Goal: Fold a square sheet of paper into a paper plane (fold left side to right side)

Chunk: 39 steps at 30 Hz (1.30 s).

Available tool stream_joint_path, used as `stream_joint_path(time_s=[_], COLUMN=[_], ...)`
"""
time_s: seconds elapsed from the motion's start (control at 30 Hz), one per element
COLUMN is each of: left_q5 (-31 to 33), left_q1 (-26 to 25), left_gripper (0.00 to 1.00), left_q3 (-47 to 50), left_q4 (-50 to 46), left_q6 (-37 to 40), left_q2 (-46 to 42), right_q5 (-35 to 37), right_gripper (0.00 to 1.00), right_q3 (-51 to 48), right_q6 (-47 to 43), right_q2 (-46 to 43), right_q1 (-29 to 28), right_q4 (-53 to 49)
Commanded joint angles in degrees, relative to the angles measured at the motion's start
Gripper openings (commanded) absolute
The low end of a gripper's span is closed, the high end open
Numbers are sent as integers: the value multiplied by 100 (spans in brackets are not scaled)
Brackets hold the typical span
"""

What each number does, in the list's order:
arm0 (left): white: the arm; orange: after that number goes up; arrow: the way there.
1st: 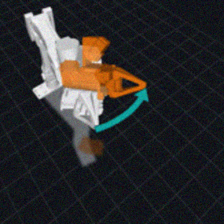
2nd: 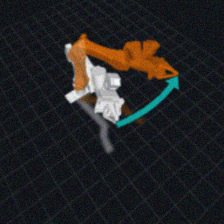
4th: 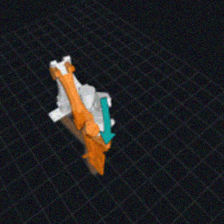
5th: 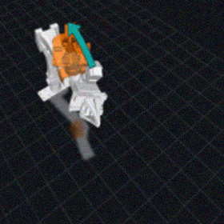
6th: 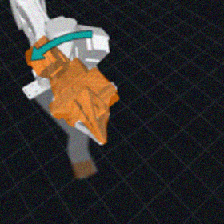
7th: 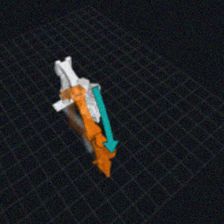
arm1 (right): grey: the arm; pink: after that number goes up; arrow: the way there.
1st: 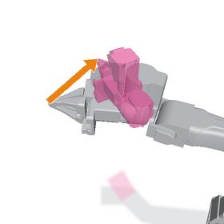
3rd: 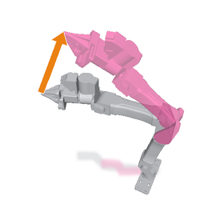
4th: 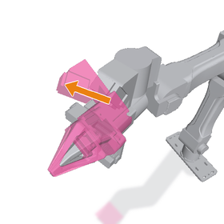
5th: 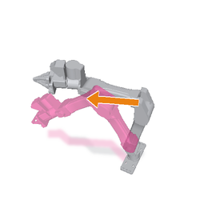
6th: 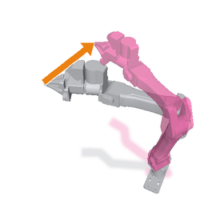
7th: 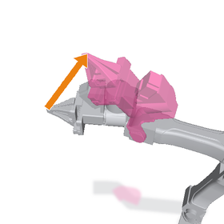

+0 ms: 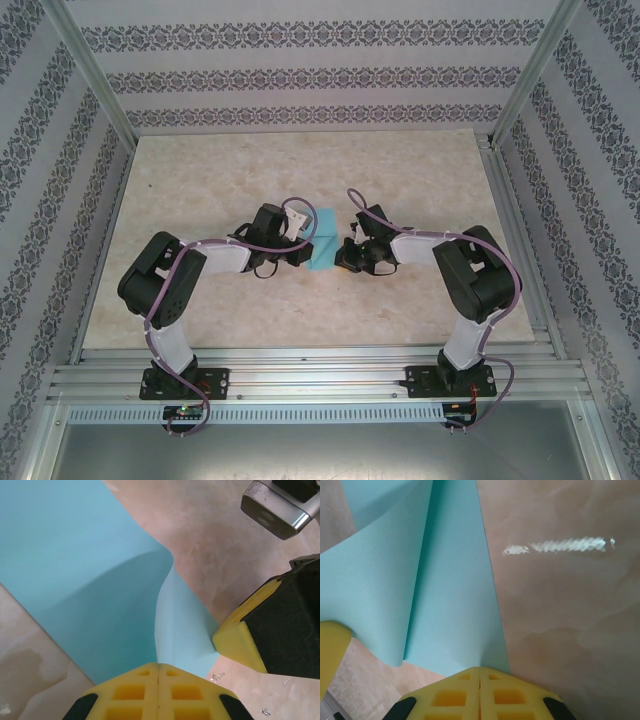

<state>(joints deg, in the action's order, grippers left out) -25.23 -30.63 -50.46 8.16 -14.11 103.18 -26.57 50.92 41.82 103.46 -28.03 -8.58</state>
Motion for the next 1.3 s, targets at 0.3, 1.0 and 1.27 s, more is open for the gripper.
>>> stream_joint_path(time_s=[0.3,1.0,1.27], left_q5=[-26,97,137], left_q1=[186,285,311], left_gripper=[0,0,0], left_q3=[30,-37,-87], left_q4=[142,124,150], left_q6=[-136,-117,-124], left_q2=[-35,261,364], right_q5=[468,491,477], right_gripper=[7,7,7], right_q3=[137,220,252], right_q6=[-235,-295,-301], right_q2=[271,333,359], right_q1=[-159,-212,-218], right_q4=[-390,-540,-568])
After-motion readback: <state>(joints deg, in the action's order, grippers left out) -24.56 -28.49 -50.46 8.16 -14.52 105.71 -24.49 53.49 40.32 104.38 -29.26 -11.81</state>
